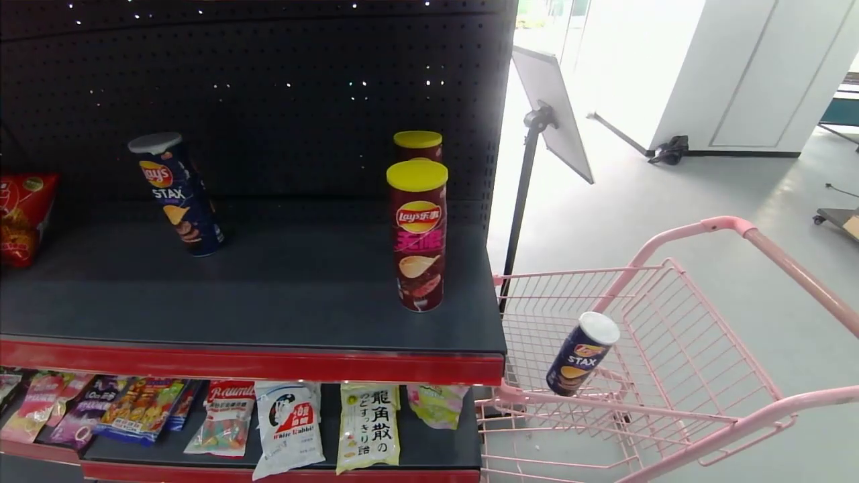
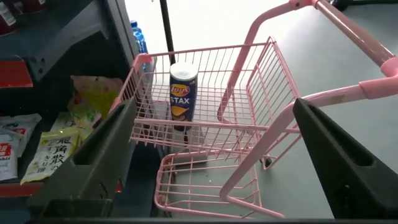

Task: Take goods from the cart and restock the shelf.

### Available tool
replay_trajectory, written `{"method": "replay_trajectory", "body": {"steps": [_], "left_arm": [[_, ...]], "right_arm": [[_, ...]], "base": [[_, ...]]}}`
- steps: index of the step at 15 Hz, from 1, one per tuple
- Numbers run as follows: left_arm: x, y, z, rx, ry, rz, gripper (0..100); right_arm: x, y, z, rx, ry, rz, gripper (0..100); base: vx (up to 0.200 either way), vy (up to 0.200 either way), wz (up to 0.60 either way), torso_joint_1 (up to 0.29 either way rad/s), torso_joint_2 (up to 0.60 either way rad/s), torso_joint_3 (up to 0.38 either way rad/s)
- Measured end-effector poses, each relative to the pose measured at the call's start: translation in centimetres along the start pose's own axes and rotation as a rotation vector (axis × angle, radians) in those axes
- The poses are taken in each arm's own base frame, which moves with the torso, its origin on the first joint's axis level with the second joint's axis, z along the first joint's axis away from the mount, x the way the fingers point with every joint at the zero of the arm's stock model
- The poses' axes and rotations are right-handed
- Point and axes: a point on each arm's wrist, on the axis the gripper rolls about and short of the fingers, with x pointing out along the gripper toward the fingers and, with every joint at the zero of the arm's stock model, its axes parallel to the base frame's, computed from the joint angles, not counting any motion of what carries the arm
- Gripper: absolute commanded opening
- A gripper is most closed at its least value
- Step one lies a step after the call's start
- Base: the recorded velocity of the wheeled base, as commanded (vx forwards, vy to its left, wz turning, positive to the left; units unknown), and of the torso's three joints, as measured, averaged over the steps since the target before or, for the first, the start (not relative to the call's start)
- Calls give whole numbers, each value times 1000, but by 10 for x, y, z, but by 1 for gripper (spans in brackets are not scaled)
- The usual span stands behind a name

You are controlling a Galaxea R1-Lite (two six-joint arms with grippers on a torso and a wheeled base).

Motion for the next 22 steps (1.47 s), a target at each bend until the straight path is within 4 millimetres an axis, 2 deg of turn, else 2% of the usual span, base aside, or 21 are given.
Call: {"method": "replay_trajectory", "body": {"steps": [9, 16, 22], "left_arm": [[0, 0, 0, 1, 0, 0, 100], [0, 0, 0, 2, 0, 0, 100], [0, 0, 0, 0, -1, -1, 100]], "right_arm": [[0, 0, 0, 0, 0, 1, 100], [0, 0, 0, 0, 0, 0, 100], [0, 0, 0, 0, 0, -2, 100]], "base": [[0, 0, 0, 0, 0, 0], [0, -200, 0, 0, 1, 5], [0, 0, 0, 0, 0, 0]]}}
